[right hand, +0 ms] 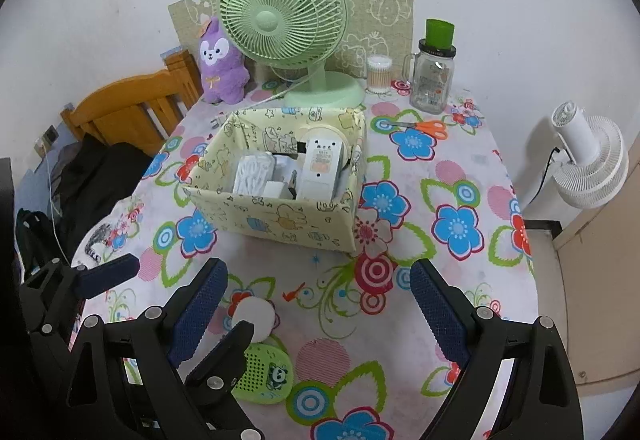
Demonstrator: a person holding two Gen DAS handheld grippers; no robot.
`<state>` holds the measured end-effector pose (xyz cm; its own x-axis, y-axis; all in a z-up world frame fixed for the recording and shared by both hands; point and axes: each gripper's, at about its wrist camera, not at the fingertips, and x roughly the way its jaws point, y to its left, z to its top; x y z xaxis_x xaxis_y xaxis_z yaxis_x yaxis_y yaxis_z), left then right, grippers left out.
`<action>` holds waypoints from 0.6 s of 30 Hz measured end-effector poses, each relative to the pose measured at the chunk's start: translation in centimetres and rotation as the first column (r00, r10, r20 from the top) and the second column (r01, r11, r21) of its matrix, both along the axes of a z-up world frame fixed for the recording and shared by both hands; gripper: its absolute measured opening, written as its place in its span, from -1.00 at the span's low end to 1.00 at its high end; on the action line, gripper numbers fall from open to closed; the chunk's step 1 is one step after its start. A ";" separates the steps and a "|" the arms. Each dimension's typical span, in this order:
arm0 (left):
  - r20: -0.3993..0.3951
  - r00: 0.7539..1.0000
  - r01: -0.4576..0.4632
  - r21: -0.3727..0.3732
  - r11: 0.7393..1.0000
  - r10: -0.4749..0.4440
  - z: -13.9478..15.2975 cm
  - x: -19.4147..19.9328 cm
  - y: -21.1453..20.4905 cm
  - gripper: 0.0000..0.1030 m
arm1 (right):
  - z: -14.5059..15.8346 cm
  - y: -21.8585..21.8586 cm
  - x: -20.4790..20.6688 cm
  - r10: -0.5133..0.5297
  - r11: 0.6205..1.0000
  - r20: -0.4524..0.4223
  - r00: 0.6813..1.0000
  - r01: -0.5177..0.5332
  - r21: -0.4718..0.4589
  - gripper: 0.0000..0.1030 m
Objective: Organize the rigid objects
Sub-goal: 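Withdraw both open grippers up and back from the fabric box, then move the left gripper to the green speaker while the right gripper approaches the white device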
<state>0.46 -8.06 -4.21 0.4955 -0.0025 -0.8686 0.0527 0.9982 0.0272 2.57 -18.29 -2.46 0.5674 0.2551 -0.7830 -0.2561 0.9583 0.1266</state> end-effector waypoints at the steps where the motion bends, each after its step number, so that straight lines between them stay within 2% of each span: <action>1: -0.005 1.000 -0.002 -0.006 1.000 0.002 -0.3 -0.1 0.1 0.94 | -0.2 0.0 -0.1 0.000 1.000 -0.003 1.000 0.000 0.000 0.83; 18: -0.059 0.998 0.002 -0.055 0.998 -0.005 -4.7 -0.9 0.3 0.94 | -4.5 -0.3 -0.5 0.012 1.000 -0.044 0.999 -0.011 0.016 0.83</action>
